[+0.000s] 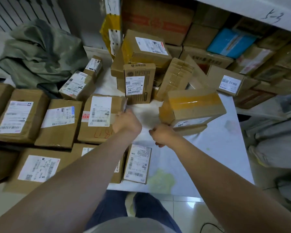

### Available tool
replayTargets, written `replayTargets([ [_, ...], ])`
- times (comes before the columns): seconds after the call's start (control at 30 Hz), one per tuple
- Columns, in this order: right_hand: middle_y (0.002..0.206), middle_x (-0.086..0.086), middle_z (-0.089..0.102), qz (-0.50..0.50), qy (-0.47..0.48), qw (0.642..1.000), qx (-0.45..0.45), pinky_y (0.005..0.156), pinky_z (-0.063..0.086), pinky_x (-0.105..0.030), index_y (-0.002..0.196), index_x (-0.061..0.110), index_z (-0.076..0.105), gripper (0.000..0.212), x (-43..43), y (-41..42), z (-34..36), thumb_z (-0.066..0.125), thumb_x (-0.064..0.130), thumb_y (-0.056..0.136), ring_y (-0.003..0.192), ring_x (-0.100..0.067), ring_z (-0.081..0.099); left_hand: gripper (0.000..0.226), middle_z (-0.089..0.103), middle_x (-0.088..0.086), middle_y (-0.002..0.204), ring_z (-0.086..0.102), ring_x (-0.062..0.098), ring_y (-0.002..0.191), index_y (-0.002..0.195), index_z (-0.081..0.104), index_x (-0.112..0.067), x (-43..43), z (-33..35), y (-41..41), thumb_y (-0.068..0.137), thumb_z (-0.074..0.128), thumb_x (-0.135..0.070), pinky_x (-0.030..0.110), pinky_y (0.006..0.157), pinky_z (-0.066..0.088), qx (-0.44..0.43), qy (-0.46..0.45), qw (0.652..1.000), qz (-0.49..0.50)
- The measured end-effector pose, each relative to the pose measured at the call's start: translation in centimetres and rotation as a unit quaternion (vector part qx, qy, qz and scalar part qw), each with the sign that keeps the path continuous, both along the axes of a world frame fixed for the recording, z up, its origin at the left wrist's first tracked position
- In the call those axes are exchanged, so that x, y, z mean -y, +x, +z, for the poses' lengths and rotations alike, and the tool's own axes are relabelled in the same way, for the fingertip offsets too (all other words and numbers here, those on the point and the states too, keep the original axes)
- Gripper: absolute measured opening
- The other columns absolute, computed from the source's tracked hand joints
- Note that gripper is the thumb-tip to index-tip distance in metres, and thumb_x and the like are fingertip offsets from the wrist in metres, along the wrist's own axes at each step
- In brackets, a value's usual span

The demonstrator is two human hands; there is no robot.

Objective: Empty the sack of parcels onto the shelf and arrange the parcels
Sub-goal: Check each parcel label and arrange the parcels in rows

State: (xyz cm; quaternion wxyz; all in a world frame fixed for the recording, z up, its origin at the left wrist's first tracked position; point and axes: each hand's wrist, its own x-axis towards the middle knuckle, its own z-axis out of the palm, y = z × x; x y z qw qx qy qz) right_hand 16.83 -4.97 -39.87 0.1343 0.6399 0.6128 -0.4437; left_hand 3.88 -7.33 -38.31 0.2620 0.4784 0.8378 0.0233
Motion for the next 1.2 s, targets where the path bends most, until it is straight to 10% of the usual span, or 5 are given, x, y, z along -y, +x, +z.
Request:
replayTargets([
  [0.13, 0.104, -0.008, 0.064, -0.109, 0.049, 0.974, -0.191, 0.082, 0.058, -0.040, 0.129, 0.015, 0.049, 0.034, -3.6, -2.8, 1.9, 0.054, 0.026, 0.097, 0.087, -0.025, 0.066, 0.053, 0.041, 0.016, 0.138, 0.040, 0.035, 0.126, 0.140, 0.037, -0.013, -2.5, 1.8, -1.6, 0.090, 0.055, -0.017, 0.042, 0.101, 0.039, 0.069, 0.160, 0.980, 0.096],
  [0.23, 0.124, -0.009, 0.065, -0.177, 0.177, 0.947, -0.199, 0.099, 0.050, -0.037, 0.133, 0.016, 0.047, 0.046, -7.1, -5.1, 3.2, 0.061, 0.025, 0.090, 0.114, -0.028, 0.062, 0.059, 0.039, 0.014, 0.144, 0.037, 0.033, 0.133, 0.143, 0.034, -0.012, -5.4, 2.3, -3.5, 0.089, 0.060, -0.013, 0.042, 0.108, 0.036, 0.116, 0.188, 0.965, 0.138],
  [0.43, 0.151, -0.007, 0.040, -0.271, 0.141, 0.918, -0.252, 0.114, 0.037, -0.047, 0.155, 0.019, 0.010, 0.095, -12.5, -6.3, 4.9, 0.073, 0.022, 0.084, 0.139, -0.026, 0.039, 0.042, 0.058, 0.002, 0.132, 0.055, 0.025, 0.122, 0.133, 0.045, -0.022, -10.0, 2.7, -5.8, 0.094, 0.060, -0.017, 0.035, 0.095, 0.049, 0.282, 0.195, 0.929, 0.143],
  [0.73, 0.138, -0.005, 0.046, -0.220, 0.249, 0.922, -0.201, 0.114, 0.036, -0.045, 0.140, 0.018, 0.036, 0.060, -11.4, -6.4, 4.4, 0.066, 0.026, 0.089, 0.133, -0.024, 0.043, 0.037, 0.062, 0.004, 0.123, 0.060, 0.024, 0.112, 0.128, 0.056, -0.019, -9.2, 0.8, -7.0, 0.097, 0.054, -0.039, 0.040, 0.094, 0.052, 0.190, 0.280, 0.937, 0.086],
  [1.2, 0.147, -0.009, 0.043, -0.057, 0.371, 0.927, -0.027, 0.102, 0.042, -0.046, 0.152, 0.025, 0.019, 0.068, -10.4, -5.5, 6.8, 0.052, 0.043, 0.096, 0.135, -0.032, 0.038, 0.033, 0.064, 0.002, 0.121, 0.061, 0.025, 0.110, 0.126, 0.056, -0.022, -9.6, 1.5, -5.7, 0.103, 0.038, -0.038, 0.037, 0.090, 0.050, 0.240, 0.248, 0.931, 0.117],
])
